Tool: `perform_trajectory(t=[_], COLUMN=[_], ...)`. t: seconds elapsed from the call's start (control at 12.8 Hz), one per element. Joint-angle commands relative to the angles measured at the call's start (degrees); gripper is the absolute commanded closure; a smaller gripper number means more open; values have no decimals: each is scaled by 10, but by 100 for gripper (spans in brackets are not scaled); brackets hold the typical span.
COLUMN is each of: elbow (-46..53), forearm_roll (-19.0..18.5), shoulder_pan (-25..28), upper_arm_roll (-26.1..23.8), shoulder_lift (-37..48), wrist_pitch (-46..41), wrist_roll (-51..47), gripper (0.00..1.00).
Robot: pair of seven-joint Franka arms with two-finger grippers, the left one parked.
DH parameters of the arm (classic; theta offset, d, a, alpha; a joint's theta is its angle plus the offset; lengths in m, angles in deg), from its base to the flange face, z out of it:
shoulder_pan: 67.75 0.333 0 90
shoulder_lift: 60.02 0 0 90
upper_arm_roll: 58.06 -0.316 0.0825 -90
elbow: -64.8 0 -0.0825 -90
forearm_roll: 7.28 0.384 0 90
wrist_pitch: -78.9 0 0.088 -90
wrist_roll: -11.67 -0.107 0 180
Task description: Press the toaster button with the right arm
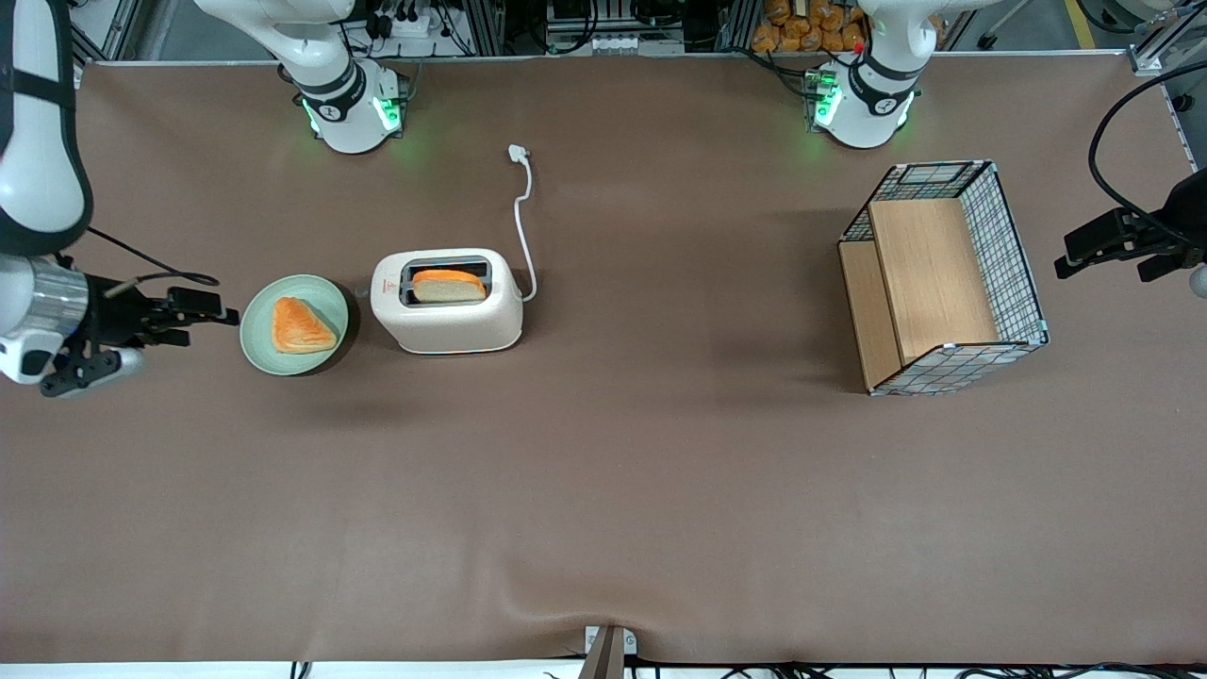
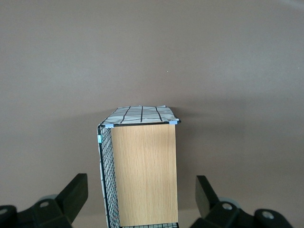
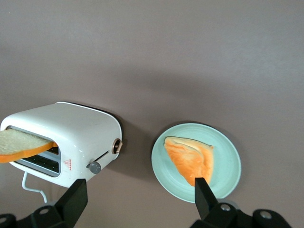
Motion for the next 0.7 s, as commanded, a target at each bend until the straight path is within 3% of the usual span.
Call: perform_trajectory(t=[0.0, 0.23, 0.47, 0.62], elbow=[12, 50, 88, 95], forearm_roll=[-44, -65, -125, -133], shoulder_pan=[-3, -2, 27, 29], upper_arm_roll=[-6, -7, -10, -9], shoulder_lift=[30, 33, 32, 33], wrist_pitch=[-26, -58, -65, -75], wrist_roll=[-41, -81, -125, -127], gripper=[0, 0, 0, 0])
